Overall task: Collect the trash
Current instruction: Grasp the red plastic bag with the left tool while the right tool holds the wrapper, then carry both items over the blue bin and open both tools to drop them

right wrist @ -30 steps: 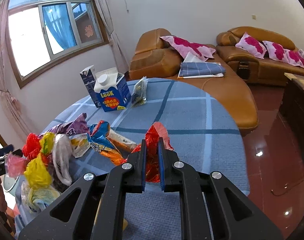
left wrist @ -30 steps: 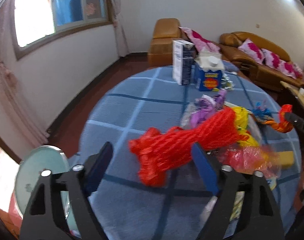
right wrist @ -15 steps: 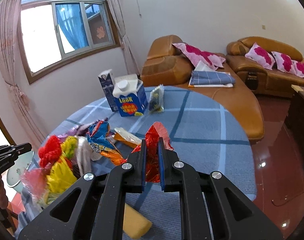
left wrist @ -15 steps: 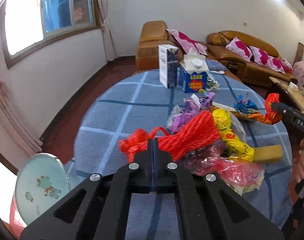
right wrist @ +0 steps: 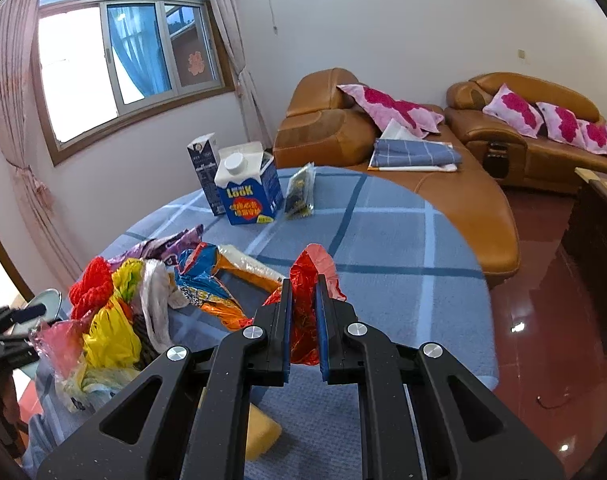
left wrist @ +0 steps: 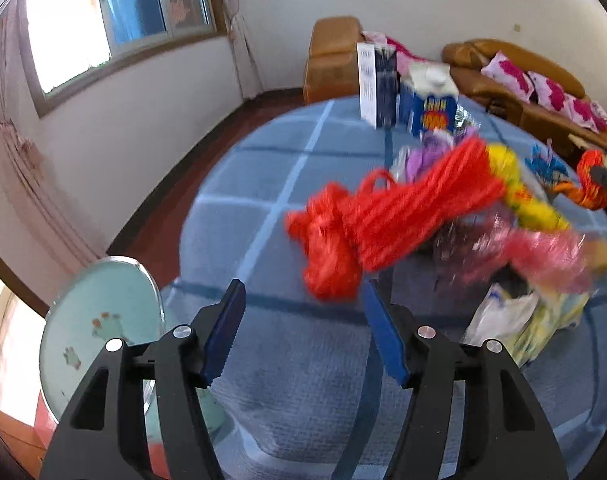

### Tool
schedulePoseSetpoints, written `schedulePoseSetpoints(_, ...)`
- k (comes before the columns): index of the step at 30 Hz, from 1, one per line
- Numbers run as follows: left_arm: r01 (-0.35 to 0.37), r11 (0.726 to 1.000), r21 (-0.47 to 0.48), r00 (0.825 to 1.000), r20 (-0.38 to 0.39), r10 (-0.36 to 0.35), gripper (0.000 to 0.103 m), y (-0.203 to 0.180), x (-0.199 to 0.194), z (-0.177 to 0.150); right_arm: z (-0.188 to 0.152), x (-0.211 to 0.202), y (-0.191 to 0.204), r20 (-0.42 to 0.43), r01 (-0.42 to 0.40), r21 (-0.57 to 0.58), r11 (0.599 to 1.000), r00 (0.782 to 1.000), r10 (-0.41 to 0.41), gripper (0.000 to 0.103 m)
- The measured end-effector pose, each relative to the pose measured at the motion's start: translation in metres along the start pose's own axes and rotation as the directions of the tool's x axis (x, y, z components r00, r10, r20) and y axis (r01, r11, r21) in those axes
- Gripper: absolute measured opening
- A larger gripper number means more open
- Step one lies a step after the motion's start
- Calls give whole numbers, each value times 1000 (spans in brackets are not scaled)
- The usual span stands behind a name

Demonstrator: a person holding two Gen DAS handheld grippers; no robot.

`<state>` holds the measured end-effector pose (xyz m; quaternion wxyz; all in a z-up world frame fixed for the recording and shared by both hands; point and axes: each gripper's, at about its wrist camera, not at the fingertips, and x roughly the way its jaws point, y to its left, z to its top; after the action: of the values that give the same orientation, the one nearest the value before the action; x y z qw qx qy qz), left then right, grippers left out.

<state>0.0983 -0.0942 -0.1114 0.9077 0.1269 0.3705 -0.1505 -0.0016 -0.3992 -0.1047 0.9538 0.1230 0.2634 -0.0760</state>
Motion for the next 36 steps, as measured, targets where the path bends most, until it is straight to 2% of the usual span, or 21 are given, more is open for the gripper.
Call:
schedulePoseSetpoints(3,-9,1000,8,1000,1,9,70,-6,6,-1,-2,4,4,-8,-8,-8,1000,1000,8,11)
schedulePoseSetpoints(7,-54,998,-16,998,-26,54,69,-1,27,5,-1,4,9,-3,-18,-14,1000,1000,18,11)
schedulePoseSetpoints(9,-4,999,-49,999,-43,2,37,9,33,7,1,3,10,3,-21,-17,1000,1000,21,11)
schedulePoseSetpoints(10,29,998,-49,998,-55,-31,9,10,34,8,2,2,11,7,-22,-18,1000,1000,22,11)
schedulePoseSetpoints(11,56,997,-49,996,-63,-59,4,12,33,9,3,0,12,12,-24,-20,1000,1000,24,11)
schedulePoseSetpoints(17,53,999,-10,998,-22,-53,1,26,6,11,17,-3,19,45,-33,-21,999,998,34,11)
schedulePoseSetpoints(24,19,1000,-22,999,27,-18,1,54,-29,13,43,-11,50,86,-78,-70,994,993,84,11)
schedulePoseSetpoints(30,-80,996,-40,997,18,80,1,91,-57,-1,65,-7,101,107,-161,-154,975,978,179,11)
schedulePoseSetpoints(36,-175,981,-78,985,-8,175,1,129,-77,-21,68,9,161,78,-255,-233,938,957,280,11)
